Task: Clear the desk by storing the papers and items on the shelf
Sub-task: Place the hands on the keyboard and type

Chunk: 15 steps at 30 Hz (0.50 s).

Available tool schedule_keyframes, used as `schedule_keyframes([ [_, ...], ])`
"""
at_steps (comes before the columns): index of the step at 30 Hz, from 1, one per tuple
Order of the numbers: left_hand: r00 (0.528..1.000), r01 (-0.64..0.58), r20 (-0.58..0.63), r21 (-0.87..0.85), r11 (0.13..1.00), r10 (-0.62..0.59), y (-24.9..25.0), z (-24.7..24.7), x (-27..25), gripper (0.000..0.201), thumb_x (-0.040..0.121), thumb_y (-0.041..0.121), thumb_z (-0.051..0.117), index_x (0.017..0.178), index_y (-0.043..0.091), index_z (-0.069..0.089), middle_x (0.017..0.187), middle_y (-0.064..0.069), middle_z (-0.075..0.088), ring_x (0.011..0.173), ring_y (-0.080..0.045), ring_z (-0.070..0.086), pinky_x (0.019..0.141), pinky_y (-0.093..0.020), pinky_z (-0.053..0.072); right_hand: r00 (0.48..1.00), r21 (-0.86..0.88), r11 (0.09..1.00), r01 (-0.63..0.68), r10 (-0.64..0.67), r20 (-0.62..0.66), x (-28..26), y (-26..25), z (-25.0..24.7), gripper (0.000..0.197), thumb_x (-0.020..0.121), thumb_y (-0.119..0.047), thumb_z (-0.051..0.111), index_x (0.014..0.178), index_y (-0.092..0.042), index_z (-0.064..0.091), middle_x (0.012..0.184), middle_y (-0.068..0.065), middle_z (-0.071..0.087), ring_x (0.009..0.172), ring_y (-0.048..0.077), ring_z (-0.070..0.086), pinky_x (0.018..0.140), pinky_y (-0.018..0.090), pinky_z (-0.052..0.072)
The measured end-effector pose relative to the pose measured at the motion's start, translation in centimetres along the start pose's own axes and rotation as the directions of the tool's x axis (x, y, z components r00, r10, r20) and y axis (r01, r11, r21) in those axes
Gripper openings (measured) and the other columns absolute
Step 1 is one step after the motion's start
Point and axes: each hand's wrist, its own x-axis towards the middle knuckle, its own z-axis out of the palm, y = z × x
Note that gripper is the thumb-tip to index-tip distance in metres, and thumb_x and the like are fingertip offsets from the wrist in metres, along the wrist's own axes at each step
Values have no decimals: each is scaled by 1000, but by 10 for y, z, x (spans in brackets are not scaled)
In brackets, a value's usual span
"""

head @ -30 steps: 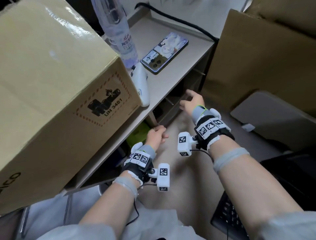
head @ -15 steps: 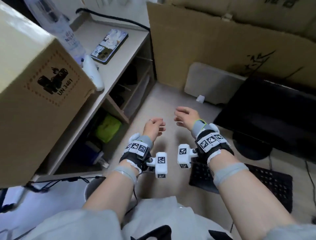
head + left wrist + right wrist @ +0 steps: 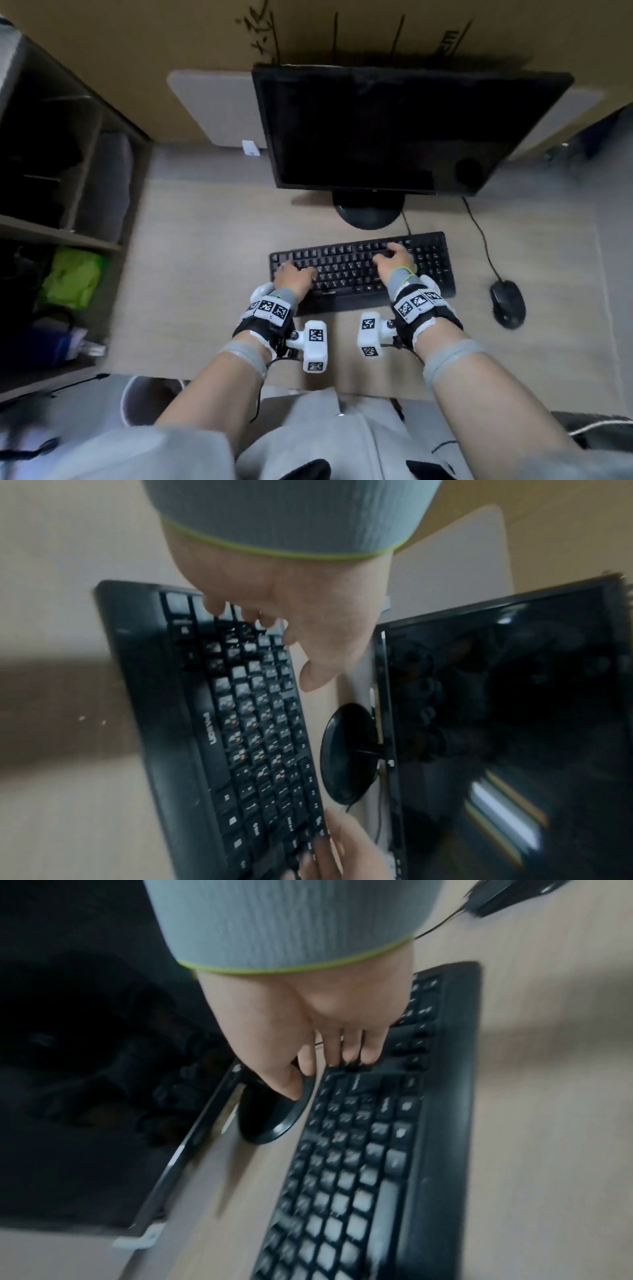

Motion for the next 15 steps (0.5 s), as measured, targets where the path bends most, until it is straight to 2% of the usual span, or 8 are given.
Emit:
schedule_keyframes([
  [3, 988, 106, -122, 133, 985, -90, -5, 6, 3, 77, 86, 40, 61, 149, 7, 32, 153, -15, 31, 140, -36, 34, 117, -41, 28, 995, -48, 996, -81, 79, -60, 15, 25, -17, 65, 85, -20, 65, 145, -23, 41, 158, 3, 28, 144, 31, 25, 118, 40, 23],
  [6, 981, 151, -158, 244, 958, -115, -1, 17, 12, 86, 84, 46, 60, 152, 7, 24, 157, -17, 22, 143, -38, 28, 119, -43, 24, 989, -124, 982, -141, 136, -52, 28, 40, -24, 75, 84, -23, 65, 150, -30, 30, 163, -2, 13, 148, 29, 13, 120, 43, 16],
  [8, 978, 196, -141, 332, 923, -157, 3, 18, 10, 94, 85, 50, 59, 155, 7, 14, 159, -19, 13, 145, -40, 19, 119, -46, 21, 988, -220, 963, -154, 144, -59, 27, 40, -22, 76, 84, -28, 65, 149, -35, 27, 162, -1, 11, 146, 30, 15, 117, 45, 18],
  [10, 974, 214, -144, 342, 915, -174, 8, 19, 13, 99, 83, 55, 60, 155, 7, 11, 160, -19, 11, 146, -40, 16, 119, -47, 20, 982, -259, 948, -184, 166, -90, 32, 32, -23, 75, 83, -32, 65, 147, -37, 28, 158, 2, 15, 141, 32, 20, 113, 47, 21],
  [13, 975, 213, -145, 358, 909, -171, 11, 19, 14, 105, 81, 60, 60, 155, 6, 9, 159, -19, 11, 147, -39, 14, 120, -47, 16, 972, -254, 939, -232, 215, -94, 38, 29, -30, 69, 81, -33, 64, 142, -39, 32, 152, 6, 22, 135, 35, 26, 112, 47, 24],
  [15, 977, 204, -134, 394, 896, -163, 11, 19, 15, 107, 82, 61, 60, 155, 6, 4, 161, -19, 4, 148, -38, 8, 121, -48, 10, 967, -247, 935, -254, 240, -87, 40, 31, -32, 67, 81, -32, 64, 140, -39, 33, 150, 8, 24, 134, 35, 27, 113, 47, 22],
])
